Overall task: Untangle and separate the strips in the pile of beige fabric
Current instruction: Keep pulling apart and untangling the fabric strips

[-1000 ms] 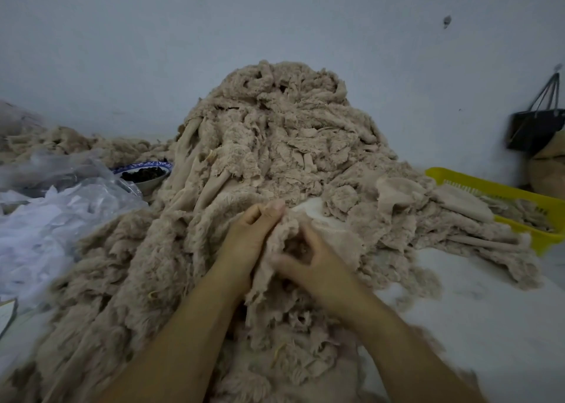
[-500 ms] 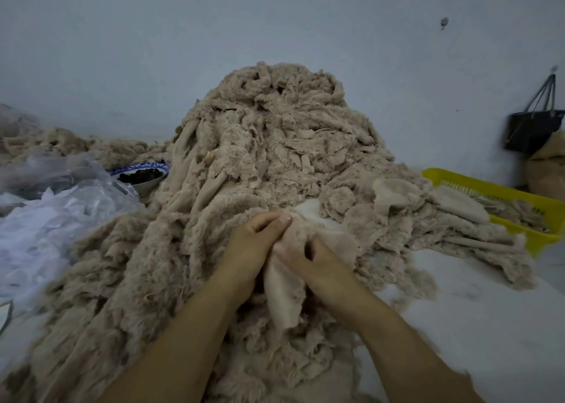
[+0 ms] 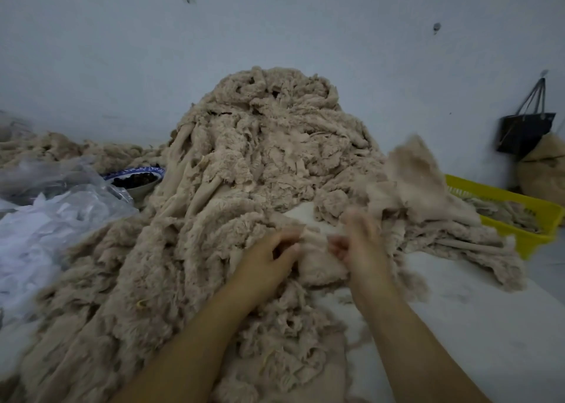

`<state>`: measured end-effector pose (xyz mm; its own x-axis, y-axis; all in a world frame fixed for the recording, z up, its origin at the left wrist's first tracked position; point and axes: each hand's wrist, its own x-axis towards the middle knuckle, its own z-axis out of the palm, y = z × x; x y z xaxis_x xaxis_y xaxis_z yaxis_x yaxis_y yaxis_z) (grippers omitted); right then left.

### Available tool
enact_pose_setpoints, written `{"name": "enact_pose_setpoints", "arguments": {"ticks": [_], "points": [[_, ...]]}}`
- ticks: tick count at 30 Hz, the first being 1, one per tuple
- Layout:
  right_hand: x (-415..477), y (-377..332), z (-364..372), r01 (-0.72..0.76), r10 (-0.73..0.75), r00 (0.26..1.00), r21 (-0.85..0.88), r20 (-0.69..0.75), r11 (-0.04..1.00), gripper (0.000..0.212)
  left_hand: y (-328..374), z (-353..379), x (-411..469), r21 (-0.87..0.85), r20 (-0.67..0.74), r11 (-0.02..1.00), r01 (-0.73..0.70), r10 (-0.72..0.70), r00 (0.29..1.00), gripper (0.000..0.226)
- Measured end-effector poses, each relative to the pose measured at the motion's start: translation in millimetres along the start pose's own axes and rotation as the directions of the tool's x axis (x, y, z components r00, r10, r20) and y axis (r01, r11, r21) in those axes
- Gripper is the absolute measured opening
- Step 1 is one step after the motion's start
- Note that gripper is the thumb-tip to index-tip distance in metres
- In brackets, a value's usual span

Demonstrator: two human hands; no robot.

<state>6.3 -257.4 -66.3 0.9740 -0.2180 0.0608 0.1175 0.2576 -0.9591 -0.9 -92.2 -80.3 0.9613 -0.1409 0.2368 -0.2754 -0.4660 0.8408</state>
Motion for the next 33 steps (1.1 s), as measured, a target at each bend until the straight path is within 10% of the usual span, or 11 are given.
{"name": "enact_pose_setpoints", "arguments": {"ticks": [2,5,10,14,16,23,27,33], "points": [[-0.5,12.7,2.4,0.121,-0.113,0.992,-0.541,0.049,0.832,0.039,-2.5,1.8,2.3,0.178,0.026,0.984,-0.03,0.026,0.999,0.022],[0.4,21.9,4.9,0.212,-0.073,0.976,-0.832,0.204,0.514,0.025,-6.7,2.3,2.7,0.276,0.012,0.961,0.001,-0.004,1.0,0.021],[-7.4,11.1,8.6,0.147,-0.124,0.988,-0.33,0.089,0.933,0.019,-5.8,0.0,3.1,0.301,0.041,0.953,0.028,-0.043,0.998,0.038],[-14.1,2.4,11.8,0.086,-0.079,0.984,-0.041,0.157,0.995,0.019,-1.6,-1.6,-3.3,0.019,0.039,0.996,0.083,-0.084,0.996,0.053],[-17.2,4.4,16.1,0.141,-0.107,0.962,-0.121,0.252,0.983,0.017,5.6,-5.7,-8.4,-0.311,0.045,0.944,0.113,-0.104,0.994,0.064],[-23.8,15.8,23.4,0.34,-0.108,0.89,-0.485,0.443,0.806,0.008,13.7,-9.3,-6.7,-0.491,-0.163,0.867,0.086,-0.188,0.969,0.031],[-13.5,19.3,12.8,0.356,-0.05,0.92,-0.777,0.388,0.519,0.008,13.0,-14.2,-1.9,-0.638,-0.254,0.77,0.026,-0.242,0.936,0.032],[-9.4,16.0,8.6,0.057,0.026,0.991,-0.598,0.129,0.799,0.044,12.1,-35.7,0.7,-0.945,-0.063,0.323,0.055,-0.344,0.937,0.051]]}}
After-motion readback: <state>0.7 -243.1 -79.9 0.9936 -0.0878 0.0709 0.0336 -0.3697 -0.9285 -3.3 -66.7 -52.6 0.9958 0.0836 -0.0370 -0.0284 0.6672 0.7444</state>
